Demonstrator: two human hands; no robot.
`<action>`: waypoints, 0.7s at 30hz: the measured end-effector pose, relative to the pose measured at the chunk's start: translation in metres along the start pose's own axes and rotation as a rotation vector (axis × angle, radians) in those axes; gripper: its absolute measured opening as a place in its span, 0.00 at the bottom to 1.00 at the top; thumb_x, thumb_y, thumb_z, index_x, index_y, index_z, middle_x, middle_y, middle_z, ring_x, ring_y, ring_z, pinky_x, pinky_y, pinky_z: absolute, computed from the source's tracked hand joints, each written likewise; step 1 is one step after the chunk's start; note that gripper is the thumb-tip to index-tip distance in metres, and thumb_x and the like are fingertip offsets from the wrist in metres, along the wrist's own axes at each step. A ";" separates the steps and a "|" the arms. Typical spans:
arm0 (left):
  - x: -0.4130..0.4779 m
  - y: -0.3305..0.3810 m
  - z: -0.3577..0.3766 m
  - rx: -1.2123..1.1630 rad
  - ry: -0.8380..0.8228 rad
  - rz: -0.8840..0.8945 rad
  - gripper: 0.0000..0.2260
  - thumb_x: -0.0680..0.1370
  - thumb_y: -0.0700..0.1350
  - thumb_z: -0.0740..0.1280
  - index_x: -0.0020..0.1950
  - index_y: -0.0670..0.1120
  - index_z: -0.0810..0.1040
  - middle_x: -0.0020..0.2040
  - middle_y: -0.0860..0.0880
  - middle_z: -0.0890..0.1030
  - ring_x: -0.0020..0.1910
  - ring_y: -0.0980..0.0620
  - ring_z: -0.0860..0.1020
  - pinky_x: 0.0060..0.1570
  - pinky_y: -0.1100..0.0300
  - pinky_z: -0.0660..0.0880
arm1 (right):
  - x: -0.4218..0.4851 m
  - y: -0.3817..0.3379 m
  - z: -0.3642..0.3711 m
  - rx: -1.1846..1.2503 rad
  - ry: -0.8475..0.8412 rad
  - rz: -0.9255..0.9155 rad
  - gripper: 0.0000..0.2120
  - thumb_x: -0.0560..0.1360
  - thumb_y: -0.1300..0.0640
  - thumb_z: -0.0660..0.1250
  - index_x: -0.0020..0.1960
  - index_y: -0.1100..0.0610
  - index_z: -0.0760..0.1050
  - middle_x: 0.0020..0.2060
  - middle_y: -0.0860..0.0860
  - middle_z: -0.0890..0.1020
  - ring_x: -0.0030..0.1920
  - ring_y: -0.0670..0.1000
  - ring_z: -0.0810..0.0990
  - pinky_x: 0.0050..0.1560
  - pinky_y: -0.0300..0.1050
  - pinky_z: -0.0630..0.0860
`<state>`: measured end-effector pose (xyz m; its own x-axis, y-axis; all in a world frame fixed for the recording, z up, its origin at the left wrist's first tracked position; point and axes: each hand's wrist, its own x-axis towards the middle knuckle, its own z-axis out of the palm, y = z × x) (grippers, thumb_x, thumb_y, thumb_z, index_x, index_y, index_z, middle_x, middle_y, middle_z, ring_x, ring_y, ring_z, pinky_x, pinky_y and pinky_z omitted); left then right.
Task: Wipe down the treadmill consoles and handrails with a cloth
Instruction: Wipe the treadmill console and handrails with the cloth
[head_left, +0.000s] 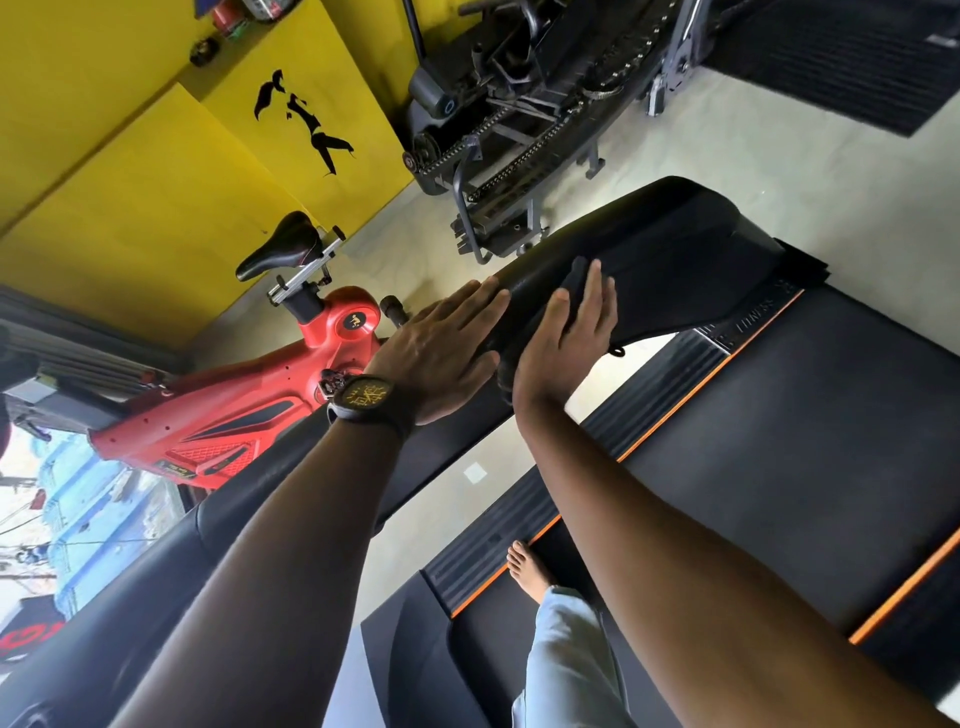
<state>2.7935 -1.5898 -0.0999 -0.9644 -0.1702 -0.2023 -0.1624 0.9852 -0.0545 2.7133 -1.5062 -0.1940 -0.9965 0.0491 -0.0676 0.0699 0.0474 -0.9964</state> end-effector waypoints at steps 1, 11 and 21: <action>0.000 0.000 0.000 0.003 -0.006 0.007 0.29 0.84 0.56 0.51 0.83 0.49 0.49 0.82 0.48 0.51 0.81 0.50 0.50 0.74 0.58 0.44 | 0.003 0.003 0.001 -0.015 0.004 0.028 0.26 0.82 0.46 0.52 0.78 0.51 0.66 0.77 0.56 0.65 0.74 0.57 0.67 0.70 0.62 0.71; 0.023 0.019 -0.008 -0.094 0.011 -0.041 0.26 0.84 0.52 0.54 0.82 0.47 0.55 0.81 0.46 0.58 0.79 0.48 0.57 0.76 0.51 0.57 | 0.013 0.007 -0.002 -0.061 -0.049 -0.019 0.25 0.83 0.48 0.54 0.79 0.52 0.65 0.78 0.55 0.65 0.77 0.55 0.62 0.75 0.49 0.60; 0.037 0.019 -0.002 -0.061 0.021 -0.013 0.28 0.84 0.52 0.56 0.82 0.48 0.51 0.82 0.47 0.54 0.81 0.49 0.52 0.76 0.54 0.52 | 0.014 0.006 -0.003 0.023 0.002 0.018 0.25 0.83 0.50 0.55 0.78 0.55 0.67 0.77 0.60 0.66 0.76 0.59 0.65 0.73 0.54 0.65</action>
<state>2.7546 -1.5776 -0.1064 -0.9661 -0.1836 -0.1814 -0.1872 0.9823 0.0023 2.6998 -1.5018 -0.2009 -0.9950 0.0514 -0.0853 0.0866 0.0238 -0.9960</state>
